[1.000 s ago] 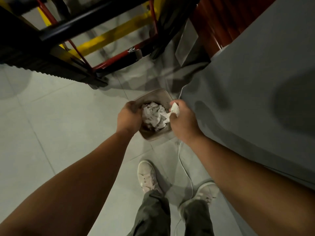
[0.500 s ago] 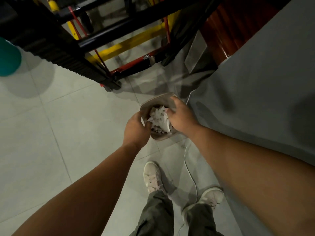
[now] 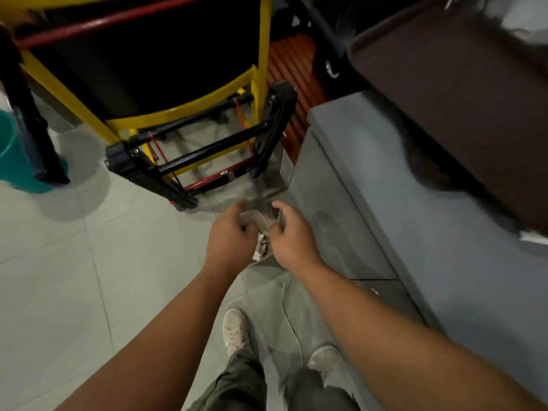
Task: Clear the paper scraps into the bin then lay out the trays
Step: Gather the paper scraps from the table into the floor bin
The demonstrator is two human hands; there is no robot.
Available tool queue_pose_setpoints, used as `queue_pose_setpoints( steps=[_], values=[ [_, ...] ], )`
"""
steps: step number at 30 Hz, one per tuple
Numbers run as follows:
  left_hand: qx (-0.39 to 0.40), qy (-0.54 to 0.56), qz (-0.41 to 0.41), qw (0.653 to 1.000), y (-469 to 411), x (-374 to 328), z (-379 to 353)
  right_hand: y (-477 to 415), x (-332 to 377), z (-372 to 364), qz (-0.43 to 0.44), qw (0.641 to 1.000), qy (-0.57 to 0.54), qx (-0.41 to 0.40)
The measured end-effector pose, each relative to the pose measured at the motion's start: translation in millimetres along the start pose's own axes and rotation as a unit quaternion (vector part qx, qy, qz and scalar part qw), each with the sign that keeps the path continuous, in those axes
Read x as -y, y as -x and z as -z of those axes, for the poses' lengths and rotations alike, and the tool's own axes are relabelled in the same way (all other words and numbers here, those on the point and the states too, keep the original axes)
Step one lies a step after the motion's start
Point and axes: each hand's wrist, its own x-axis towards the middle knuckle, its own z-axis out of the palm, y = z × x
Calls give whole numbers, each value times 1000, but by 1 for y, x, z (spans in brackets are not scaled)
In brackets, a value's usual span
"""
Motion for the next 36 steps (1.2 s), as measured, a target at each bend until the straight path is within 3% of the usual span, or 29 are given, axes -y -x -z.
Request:
queue_pose_setpoints(
  steps=[9,17,27,36],
  values=[
    [-55,-36,-131,989,62,-142,59,81,72,123,86,994,-24,-60],
    [-32,-64,-228,971,100,-236,35,128,61,231,107,982,-33,-151],
    [94,-108,-346,927,145,-317,-65,193,-17,337,78,949,-6,-306],
    [201,-184,-395,877,170,-338,-164,237,-83,386,-7,938,1,-346]
  ],
)
